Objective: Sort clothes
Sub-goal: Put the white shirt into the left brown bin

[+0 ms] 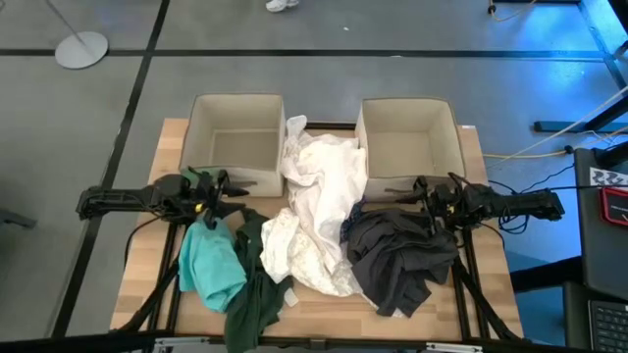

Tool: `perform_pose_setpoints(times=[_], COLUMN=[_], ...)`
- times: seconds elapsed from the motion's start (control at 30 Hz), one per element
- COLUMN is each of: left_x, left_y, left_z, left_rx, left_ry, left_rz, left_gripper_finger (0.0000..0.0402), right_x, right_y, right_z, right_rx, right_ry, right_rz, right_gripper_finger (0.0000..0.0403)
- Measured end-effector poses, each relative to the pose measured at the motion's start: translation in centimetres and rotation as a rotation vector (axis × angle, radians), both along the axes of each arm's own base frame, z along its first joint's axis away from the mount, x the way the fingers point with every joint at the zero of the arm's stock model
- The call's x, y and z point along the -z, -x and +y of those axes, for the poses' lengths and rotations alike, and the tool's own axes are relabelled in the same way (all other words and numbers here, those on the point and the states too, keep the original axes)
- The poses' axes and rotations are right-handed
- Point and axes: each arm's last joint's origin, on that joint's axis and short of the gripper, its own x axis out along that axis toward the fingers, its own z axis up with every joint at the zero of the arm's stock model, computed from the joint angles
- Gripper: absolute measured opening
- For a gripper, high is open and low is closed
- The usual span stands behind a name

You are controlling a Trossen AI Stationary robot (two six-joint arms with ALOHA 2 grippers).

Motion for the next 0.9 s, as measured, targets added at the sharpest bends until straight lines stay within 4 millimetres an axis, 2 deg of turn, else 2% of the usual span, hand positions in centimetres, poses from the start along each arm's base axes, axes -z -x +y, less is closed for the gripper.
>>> perform_pose_setpoints(times=[0.17, 0.4, 0.6, 0.9], left_x=[-0.2, -0.4, -0.5, -2.7], left_y=[0.0, 0.0, 0.1, 0.5], left_z=[0.0, 0.0, -0.1, -0.3], left_rx=[-0.006, 0.023, 0.046, 0.093], left_ry=[0.001, 0.102, 0.143, 0.132], left_rz=[-0.024, -0.041, -0.058, -0.140], left_gripper_finger=[0.0203, 0.0203, 0.0203, 0.0203], right_x=[0.0, 0.0, -0.1, -0.1], right_y=[0.0, 0.0, 0.0, 0.0], right_z=[0.0, 0.0, -0.1, -0.1], right_rx=[-0.022, -0.034, -0.001, 0.017], right_ry=[-0.054, -0.149, -0.161, -0.164], right_rz=[0.000, 0.012, 0.006, 0.004], right_gripper_finger=[0.0209, 0.0209, 0.0209, 0.0209])
